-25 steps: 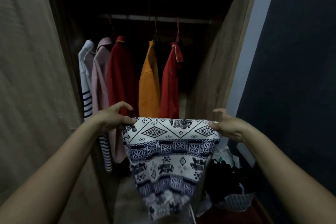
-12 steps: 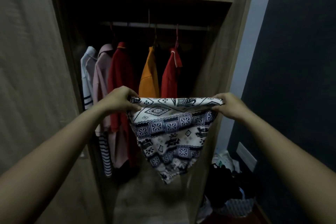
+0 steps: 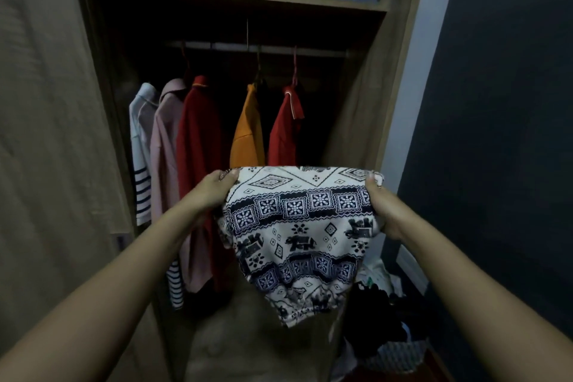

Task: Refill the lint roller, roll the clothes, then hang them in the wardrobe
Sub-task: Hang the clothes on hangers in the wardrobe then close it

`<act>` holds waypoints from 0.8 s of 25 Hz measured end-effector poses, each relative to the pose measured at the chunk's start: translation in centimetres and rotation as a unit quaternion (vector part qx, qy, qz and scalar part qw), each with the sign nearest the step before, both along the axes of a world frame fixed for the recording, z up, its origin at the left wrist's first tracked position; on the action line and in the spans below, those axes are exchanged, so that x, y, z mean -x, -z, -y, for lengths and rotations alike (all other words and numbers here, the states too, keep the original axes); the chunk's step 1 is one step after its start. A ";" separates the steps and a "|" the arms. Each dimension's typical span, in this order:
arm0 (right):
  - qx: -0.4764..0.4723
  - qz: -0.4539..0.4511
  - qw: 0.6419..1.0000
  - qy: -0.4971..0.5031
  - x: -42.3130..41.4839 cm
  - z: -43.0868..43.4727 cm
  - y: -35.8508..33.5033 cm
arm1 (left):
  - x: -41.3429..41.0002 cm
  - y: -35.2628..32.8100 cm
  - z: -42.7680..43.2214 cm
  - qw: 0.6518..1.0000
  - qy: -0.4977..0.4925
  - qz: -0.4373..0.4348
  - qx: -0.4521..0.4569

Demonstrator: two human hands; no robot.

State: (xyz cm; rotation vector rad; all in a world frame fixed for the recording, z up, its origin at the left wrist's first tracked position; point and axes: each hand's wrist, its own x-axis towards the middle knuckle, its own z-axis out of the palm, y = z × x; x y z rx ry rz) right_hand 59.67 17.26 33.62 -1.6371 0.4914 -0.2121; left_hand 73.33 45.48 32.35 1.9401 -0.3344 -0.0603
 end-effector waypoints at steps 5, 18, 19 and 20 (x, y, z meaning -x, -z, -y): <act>-0.126 -0.056 0.981 -0.135 1.5 0.6 0.6 | 1.3 1.3 0.4 0.955 0.014 -0.281 0.096; 0.201 -0.030 0.973 -0.107 1.8 -0.9 2.3 | 1.7 3.0 -1.1 0.923 0.063 -0.295 0.238; 0.205 -0.030 0.973 -0.102 1.7 -1.0 2.1 | 1.7 3.2 -0.7 0.918 0.051 -0.302 0.252; 0.206 -0.029 0.973 -0.097 1.9 -1.3 1.7 | 1.5 3.6 -0.2 0.914 0.040 -0.304 0.265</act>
